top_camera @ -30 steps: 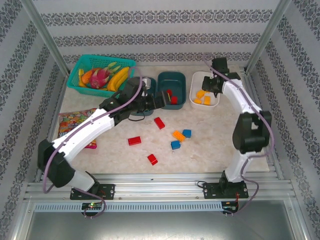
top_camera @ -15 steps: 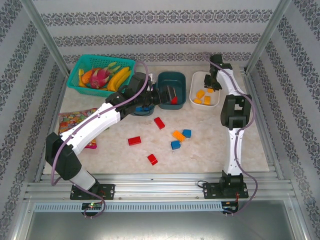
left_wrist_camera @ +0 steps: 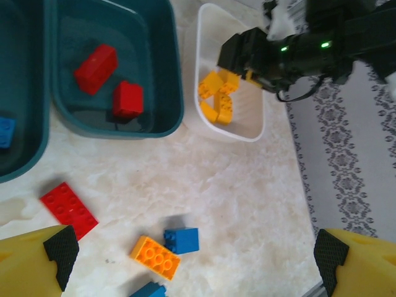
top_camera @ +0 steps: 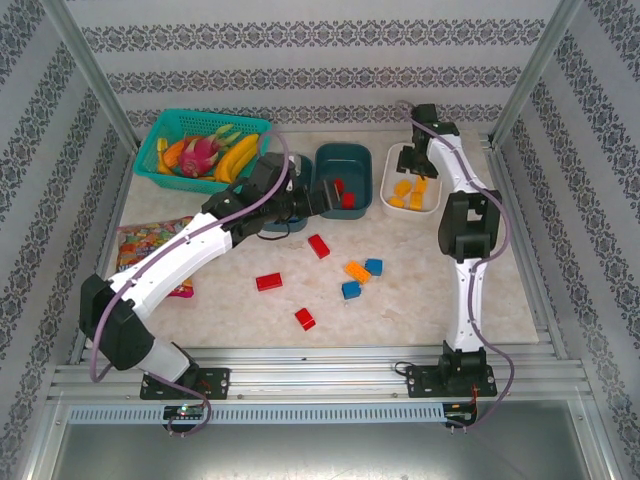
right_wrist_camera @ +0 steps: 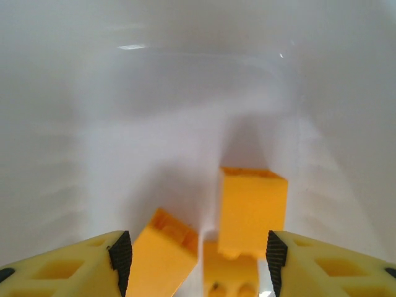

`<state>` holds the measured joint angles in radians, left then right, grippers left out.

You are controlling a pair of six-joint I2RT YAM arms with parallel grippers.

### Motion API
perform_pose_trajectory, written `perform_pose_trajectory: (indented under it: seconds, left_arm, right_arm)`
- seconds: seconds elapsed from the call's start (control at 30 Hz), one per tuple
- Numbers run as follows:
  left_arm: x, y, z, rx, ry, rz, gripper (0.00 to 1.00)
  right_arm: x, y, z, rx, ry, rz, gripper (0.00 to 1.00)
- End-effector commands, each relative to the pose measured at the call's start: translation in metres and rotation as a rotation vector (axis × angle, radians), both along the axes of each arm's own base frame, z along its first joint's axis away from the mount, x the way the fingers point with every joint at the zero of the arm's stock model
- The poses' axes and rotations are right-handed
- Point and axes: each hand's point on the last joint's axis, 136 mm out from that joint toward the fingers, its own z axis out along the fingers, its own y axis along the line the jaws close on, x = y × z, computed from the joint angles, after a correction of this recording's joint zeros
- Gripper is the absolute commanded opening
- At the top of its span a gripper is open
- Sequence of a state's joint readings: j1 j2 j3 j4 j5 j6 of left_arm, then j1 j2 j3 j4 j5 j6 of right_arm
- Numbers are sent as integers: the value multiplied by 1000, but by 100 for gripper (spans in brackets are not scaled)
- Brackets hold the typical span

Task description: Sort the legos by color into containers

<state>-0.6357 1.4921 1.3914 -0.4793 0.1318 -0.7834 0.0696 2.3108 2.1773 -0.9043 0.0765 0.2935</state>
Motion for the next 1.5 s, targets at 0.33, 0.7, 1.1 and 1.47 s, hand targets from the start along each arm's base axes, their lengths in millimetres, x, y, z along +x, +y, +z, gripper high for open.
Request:
perform_pose_trajectory:
  seconds: [0.33,0.7,1.1,1.47]
  left_arm:
    - [-49,2,-85,95,316,-21,95]
    - [-108,-70,-166,350,447,-307,95]
    - [-110,-97,-214,603,508,-268,90]
    - [-96,-103,-233,674,454,-252,57]
  right_arm:
    - [-171,126,111,297,-352,237,63]
    - [-364,105,70,434,-201,235,76]
    - [-412,95,94,519,-221,298,82]
    - [-416,97,103,541,-238,327,81]
